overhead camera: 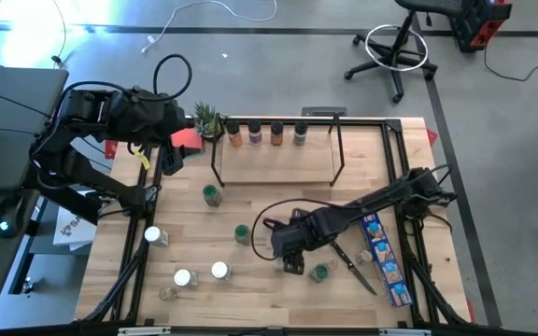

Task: Shelf spices
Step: Put the white seasoning bottle on the shelf aligned with the black seasoning bottle

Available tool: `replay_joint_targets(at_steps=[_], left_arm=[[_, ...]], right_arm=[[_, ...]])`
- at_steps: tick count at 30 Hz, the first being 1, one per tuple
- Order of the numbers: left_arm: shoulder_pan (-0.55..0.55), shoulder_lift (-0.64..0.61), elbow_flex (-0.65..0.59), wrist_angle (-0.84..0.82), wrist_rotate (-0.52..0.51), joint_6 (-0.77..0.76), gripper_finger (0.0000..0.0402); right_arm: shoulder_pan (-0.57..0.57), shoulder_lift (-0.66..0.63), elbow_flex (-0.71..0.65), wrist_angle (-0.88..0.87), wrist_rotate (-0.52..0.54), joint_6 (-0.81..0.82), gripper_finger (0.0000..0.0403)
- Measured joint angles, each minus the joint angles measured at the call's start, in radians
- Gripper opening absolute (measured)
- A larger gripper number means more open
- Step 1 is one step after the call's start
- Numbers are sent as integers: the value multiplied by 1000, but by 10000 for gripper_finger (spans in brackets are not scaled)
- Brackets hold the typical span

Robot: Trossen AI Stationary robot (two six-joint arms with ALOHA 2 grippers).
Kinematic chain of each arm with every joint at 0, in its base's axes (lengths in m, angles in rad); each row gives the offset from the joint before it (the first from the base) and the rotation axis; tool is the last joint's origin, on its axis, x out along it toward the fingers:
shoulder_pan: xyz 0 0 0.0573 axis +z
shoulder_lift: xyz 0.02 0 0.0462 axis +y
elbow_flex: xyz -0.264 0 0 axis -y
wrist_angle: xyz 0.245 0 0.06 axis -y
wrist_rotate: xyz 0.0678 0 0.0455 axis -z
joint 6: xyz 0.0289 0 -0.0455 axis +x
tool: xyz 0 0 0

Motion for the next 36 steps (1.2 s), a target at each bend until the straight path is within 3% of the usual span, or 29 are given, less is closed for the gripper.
replay_joint_targets(at_steps=[4, 10, 16, 18, 23, 27, 36], left_arm=[[0, 0, 0, 0, 0, -2, 310], [0, 1, 0, 11, 18, -5, 310], [0, 11, 0, 108, 39, 6, 310], [0, 17, 0, 137, 51, -7, 310], [0, 19, 0, 144, 80, -66, 310], [0, 19, 0, 140, 126, -99, 310], [0, 19, 0, 134, 159, -89, 310]], right_arm=[[-3, -2, 3, -7, -18, 8, 296], [-6, -4, 99, -116, -20, 164, 295], [-57, -4, 45, -56, -247, 494, 295], [-67, -1, 6, -51, -277, 632, 295], [-88, -3, -46, 67, -299, 910, 295], [-120, -3, -51, 59, -222, 1111, 295], [-126, 118, -51, 95, -255, 1229, 295]])
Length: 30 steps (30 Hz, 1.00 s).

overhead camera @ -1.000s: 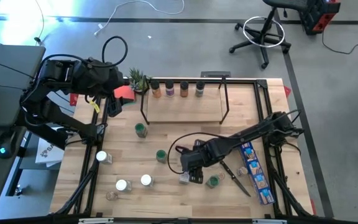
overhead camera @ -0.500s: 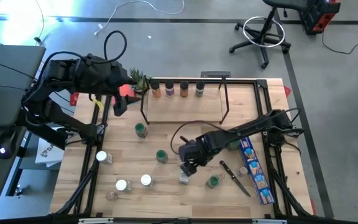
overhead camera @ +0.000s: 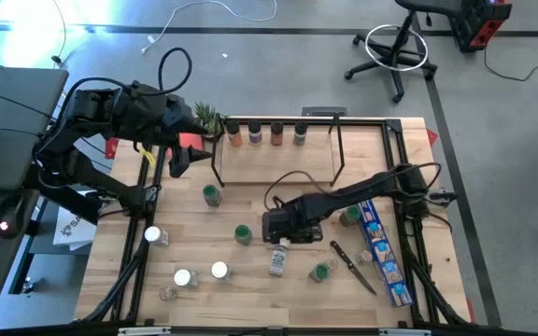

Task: Shelf spices
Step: Put the white seasoning bottle on the shelf aligned with the black seasoning bottle

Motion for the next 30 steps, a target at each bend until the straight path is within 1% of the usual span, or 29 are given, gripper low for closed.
replay_joint_targets(at_steps=[4, 6, 11, 16, 20, 26, 30], left_arm=[[0, 0, 0, -10, 16, 1, 310], [0, 0, 0, -10, 26, 2, 310], [0, -2, 0, -10, 25, 20, 310], [0, -2, 0, -10, 25, 21, 310], [0, -2, 0, -10, 25, 21, 310], [0, -2, 0, -24, 32, 19, 310], [0, -2, 0, -33, 33, 21, 310]], right_arm=[[9, 49, 1, 26, 3, 35, 295], [8, 67, -1, 42, 29, 40, 295], [-12, 70, 0, 50, 34, 15, 292], [-22, 57, 0, 7, -27, -4, 279], [-22, 56, 0, 37, -125, -14, 276], [2, 59, 1, 95, -131, 64, 275], [36, 87, 1, 120, -129, 127, 275]])
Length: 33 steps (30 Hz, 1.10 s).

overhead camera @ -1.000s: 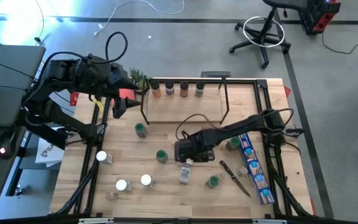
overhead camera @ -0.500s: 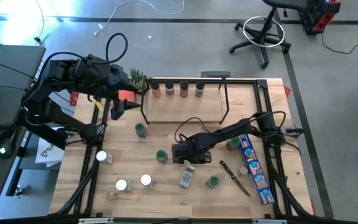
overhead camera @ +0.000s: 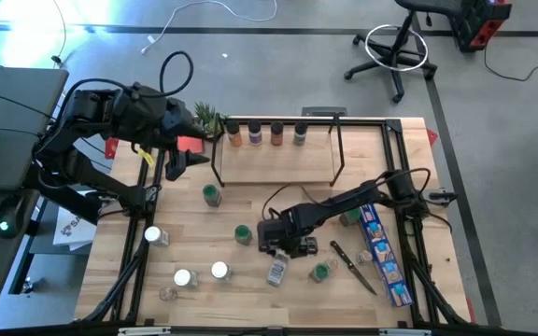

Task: Shelf spices
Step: Put the white seasoning bottle on the shelf aligned with the black seasoning bottle

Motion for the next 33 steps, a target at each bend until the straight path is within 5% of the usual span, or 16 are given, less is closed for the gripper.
replay_joint_targets(at_steps=[9, 16, 24, 33], left_arm=[[0, 0, 0, -3, 1, 16, 310], [0, 0, 0, -7, 7, 16, 310], [0, 0, 0, -7, 7, -6, 310], [0, 0, 0, -6, -17, -28, 310]], right_arm=[[45, 28, 1, 57, 27, 90, 264], [61, 28, 0, 46, 40, 102, 185], [28, 4, 0, -26, 85, -49, 96], [-79, -130, -1, -218, 293, -305, 50]])
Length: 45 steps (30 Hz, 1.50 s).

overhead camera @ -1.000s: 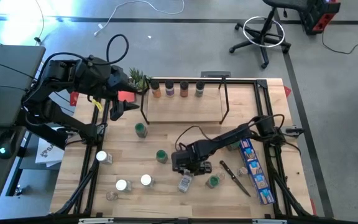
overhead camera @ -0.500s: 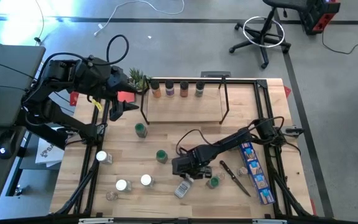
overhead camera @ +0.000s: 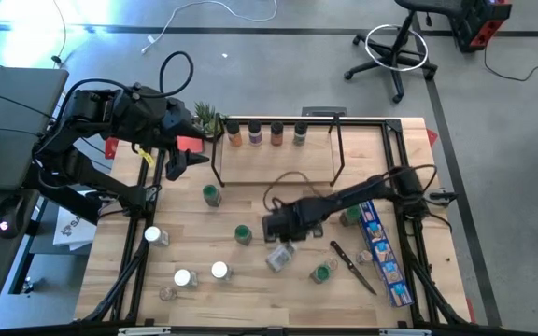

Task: Shelf spices
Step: Put the white seasoning bottle on the shelf aligned with the black seasoning bottle

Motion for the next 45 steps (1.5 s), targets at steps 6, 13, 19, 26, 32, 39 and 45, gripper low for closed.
replay_joint_targets(at_steps=[6, 13, 19, 26, 32, 39, 45], left_arm=[[0, 0, 0, 5, -22, -2, 310], [0, 0, 0, 17, -23, -30, 310], [0, 0, 0, 40, -23, -53, 310], [0, 0, 0, 47, -23, -39, 310], [0, 0, 0, 48, -22, -27, 310], [0, 0, 0, 48, -20, -24, 310], [0, 0, 0, 48, -19, -25, 310]], right_arm=[[-67, -71, 0, -114, 31, -214, 51], [-96, -104, 1, -113, -113, -314, 116], [-60, -95, 1, -90, -227, -138, 239], [-21, -95, -117, -40, -228, 49, 306], [-15, -100, -250, 260, -204, 211, 307], [-16, -101, -294, 351, -127, 270, 307], [-18, -152, -299, 219, -106, 296, 307]])
